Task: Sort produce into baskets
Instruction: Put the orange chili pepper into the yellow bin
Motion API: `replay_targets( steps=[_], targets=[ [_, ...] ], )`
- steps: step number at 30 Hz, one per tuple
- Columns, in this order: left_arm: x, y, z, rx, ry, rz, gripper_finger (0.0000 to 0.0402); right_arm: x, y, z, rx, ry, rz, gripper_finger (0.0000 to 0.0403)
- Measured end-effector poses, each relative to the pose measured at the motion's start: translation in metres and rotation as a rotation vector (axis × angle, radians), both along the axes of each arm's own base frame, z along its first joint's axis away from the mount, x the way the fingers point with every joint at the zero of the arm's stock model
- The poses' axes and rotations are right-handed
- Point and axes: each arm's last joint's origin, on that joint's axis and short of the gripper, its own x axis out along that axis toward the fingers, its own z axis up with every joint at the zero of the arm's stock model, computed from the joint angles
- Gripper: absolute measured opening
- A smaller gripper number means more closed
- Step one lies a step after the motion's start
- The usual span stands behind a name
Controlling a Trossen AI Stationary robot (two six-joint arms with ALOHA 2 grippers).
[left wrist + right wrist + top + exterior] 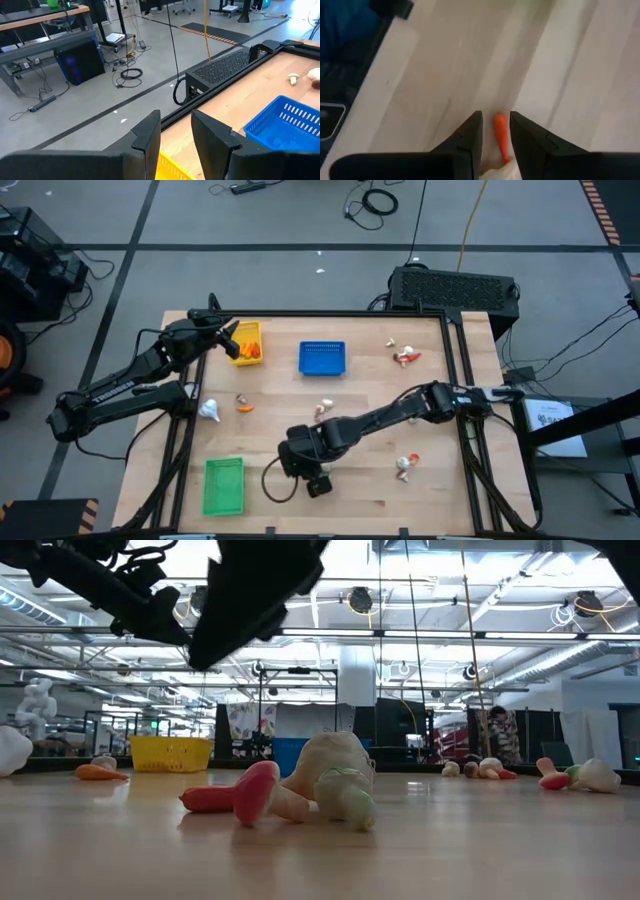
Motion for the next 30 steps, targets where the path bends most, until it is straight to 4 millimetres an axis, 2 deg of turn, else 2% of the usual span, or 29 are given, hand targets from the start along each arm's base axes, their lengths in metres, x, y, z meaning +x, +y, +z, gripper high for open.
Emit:
replay_targets(
  steps=[5, 16, 21, 25, 30],
  targets=[
    [0.0, 0.0, 0.0, -0.001, -0.001, -0.001, 0.0118, 0.003, -0.005, -0.002, 0.004, -0.011, -0.016, 0.0097],
    [0.0, 0.0, -0.002, -0.011, 0.011, -0.002, 0.0118, 0.004, -0.004, -0.022, 0.079, -0.016, 0.02, 0.0167],
    [-0.001, -0.001, -0.005, -0.032, 0.037, -0.002, 0.0118, 0.003, -0.002, -0.022, 0.077, -0.011, 0.007, 0.0171],
    [-0.002, -0.001, -0.006, -0.052, 0.045, -0.001, 0.0118, 0.004, -0.002, -0.027, -0.01, -0.028, -0.025, 0.0171],
    [-0.001, -0.003, -0.009, -0.09, 0.05, -0.058, 0.0118, 0.005, 0.002, -0.045, -0.031, 0.011, -0.016, 0.0171]
  ],
)
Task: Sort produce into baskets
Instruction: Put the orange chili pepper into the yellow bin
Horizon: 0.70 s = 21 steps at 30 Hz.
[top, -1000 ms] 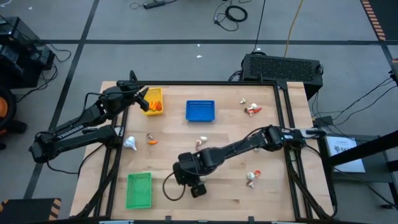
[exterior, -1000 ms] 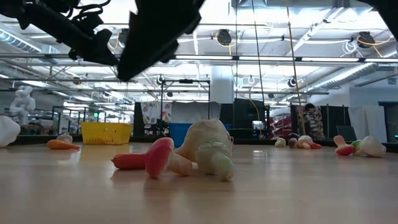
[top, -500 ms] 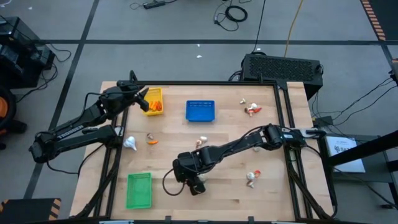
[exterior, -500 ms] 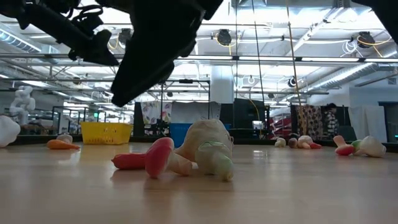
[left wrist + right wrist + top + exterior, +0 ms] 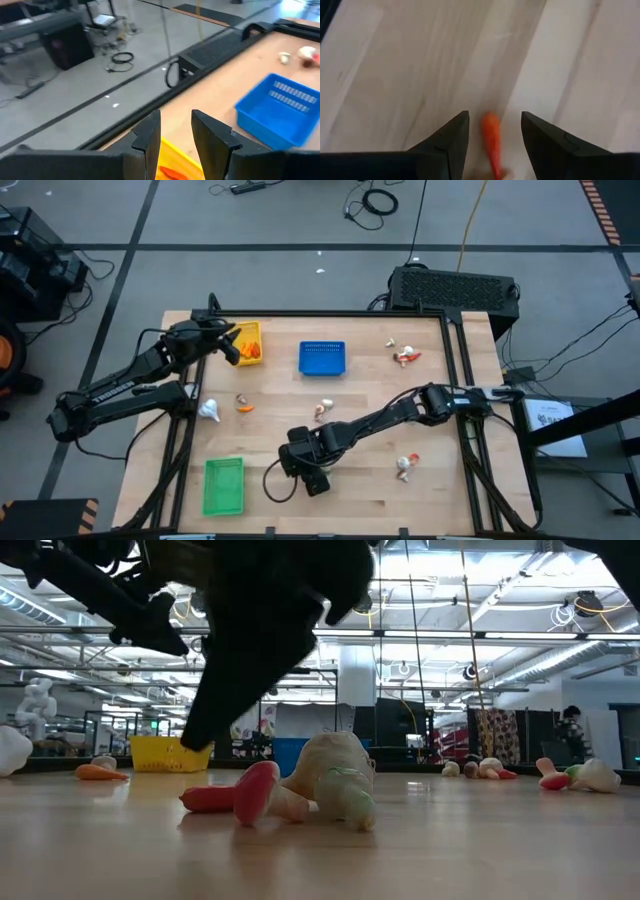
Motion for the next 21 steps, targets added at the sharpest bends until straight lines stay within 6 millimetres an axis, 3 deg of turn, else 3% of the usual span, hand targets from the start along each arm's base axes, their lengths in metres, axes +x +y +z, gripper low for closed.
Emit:
replay_targets(
  steps=[9, 21],
  targets=[
    [0.004, -0.006, -0.002, -0.061, -0.015, -0.17, 0.0118, -0.001, 0.007, -0.009, -0.014, 0.022, -0.075, 0.0171],
    [0.006, -0.009, -0.002, -0.064, -0.014, -0.202, 0.0118, -0.004, 0.013, -0.029, -0.054, 0.076, -0.089, 0.017]
  ],
)
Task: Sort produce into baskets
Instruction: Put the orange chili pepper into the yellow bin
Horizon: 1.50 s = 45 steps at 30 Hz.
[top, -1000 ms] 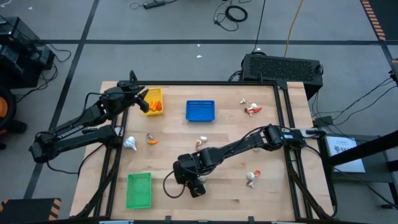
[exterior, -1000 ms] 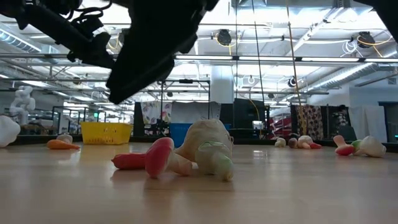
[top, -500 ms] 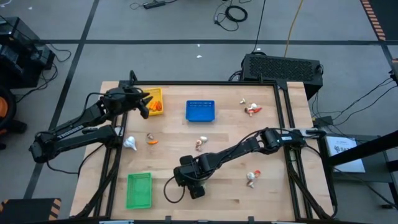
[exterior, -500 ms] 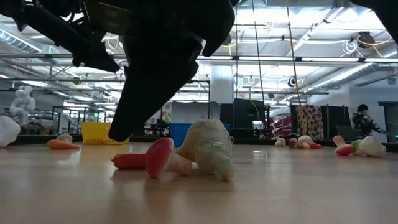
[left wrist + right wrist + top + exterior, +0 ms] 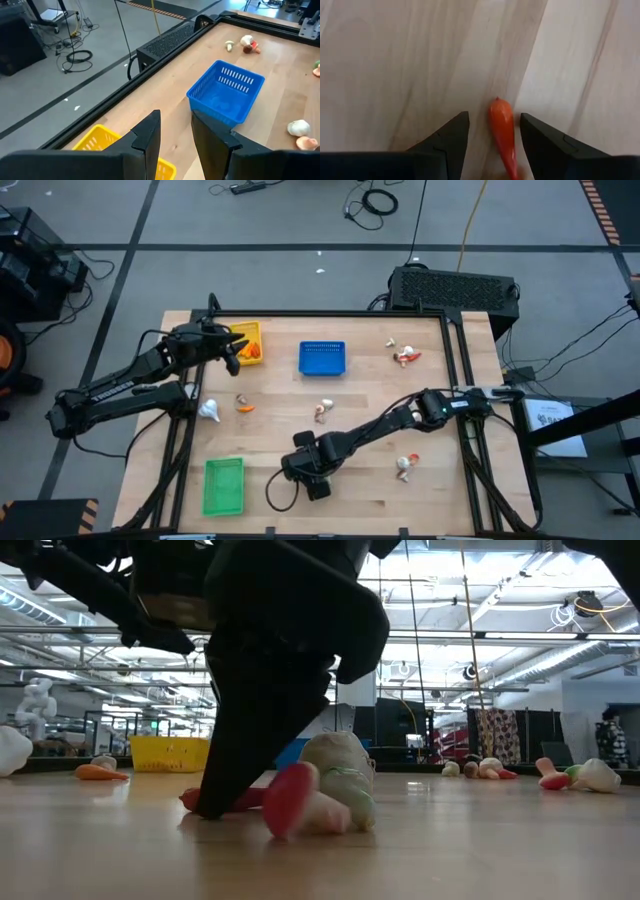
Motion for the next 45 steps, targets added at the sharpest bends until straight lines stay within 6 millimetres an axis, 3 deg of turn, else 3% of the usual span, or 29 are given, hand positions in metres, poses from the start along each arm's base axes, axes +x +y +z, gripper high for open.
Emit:
replay_targets(
  steps=[5, 13, 16, 20, 26, 33, 39, 45],
  targets=[
    [0.0, 0.0, 0.001, 0.004, -0.008, 0.001, 0.0118, 0.001, -0.002, 0.0, -0.026, -0.009, -0.014, 0.0141],
    [0.0, 0.001, 0.001, 0.013, -0.002, 0.026, 0.0118, 0.007, -0.016, 0.0, -0.054, -0.041, -0.058, 0.0039],
    [0.0, 0.001, 0.001, 0.014, -0.002, 0.027, 0.0118, 0.014, -0.026, 0.004, -0.055, -0.08, -0.079, 0.0012],
    [0.0, 0.001, 0.001, 0.013, 0.0, 0.028, 0.0118, 0.029, -0.049, 0.014, -0.063, -0.17, -0.091, 0.0006],
    [-0.001, 0.001, -0.001, 0.005, 0.013, 0.028, 0.0118, 0.048, -0.095, 0.038, -0.161, -0.287, -0.151, 0.0017],
    [-0.001, 0.0, -0.001, 0.003, 0.015, 0.028, 0.0118, 0.071, -0.173, 0.058, -0.231, -0.537, -0.268, 0.0017],
    [-0.003, 0.003, -0.001, 0.035, 0.038, 0.122, 0.0118, 0.078, -0.237, 0.077, -0.251, -0.75, -0.373, 0.0017],
    [-0.007, 0.005, -0.002, 0.079, 0.085, 0.263, 0.0118, 0.08, -0.279, 0.074, -0.186, -0.884, -0.399, 0.0017]
  ],
)
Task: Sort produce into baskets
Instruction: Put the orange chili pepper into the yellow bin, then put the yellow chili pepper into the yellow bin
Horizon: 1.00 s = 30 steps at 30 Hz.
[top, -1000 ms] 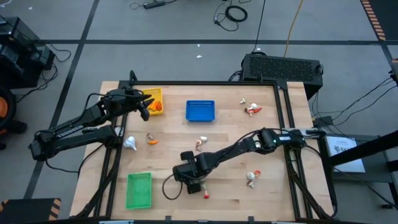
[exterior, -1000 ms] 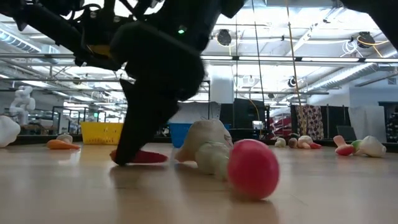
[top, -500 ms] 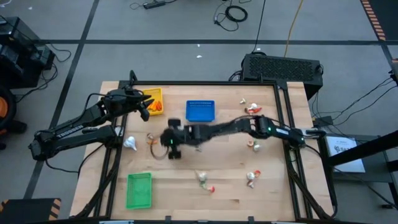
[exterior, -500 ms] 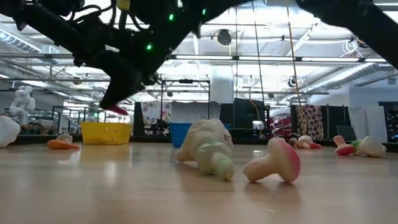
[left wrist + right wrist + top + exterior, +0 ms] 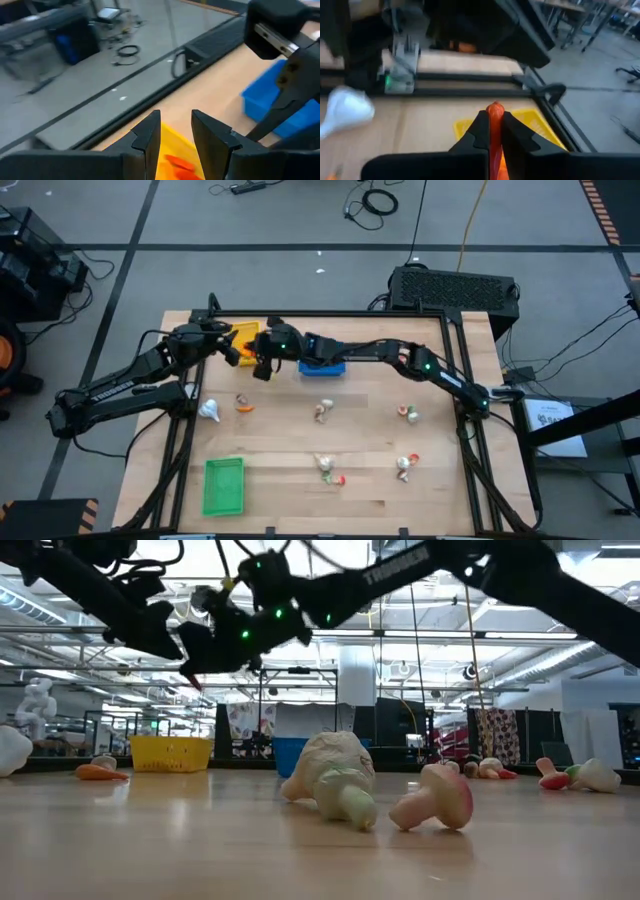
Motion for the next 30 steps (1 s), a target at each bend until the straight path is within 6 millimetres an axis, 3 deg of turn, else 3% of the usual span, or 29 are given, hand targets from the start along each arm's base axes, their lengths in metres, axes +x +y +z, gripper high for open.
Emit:
replay_targets(
  steps=[4, 9, 18, 30],
  targets=[
    [-0.002, 0.002, 0.0, 0.028, 0.025, 0.08, 0.0118, 0.008, -0.014, -0.021, 0.052, -0.115, 0.034, 0.0017],
    [-0.003, 0.002, 0.0, 0.03, 0.024, 0.085, 0.0118, 0.011, -0.02, -0.049, 0.058, -0.103, 0.016, 0.0018],
    [-0.002, 0.002, 0.001, 0.035, 0.015, 0.085, 0.0118, 0.011, -0.025, -0.059, 0.08, -0.084, 0.001, 0.0034],
    [-0.002, 0.002, 0.001, 0.03, 0.012, 0.075, 0.0118, 0.01, -0.029, -0.058, 0.152, -0.109, -0.028, 0.0115]
  ],
)
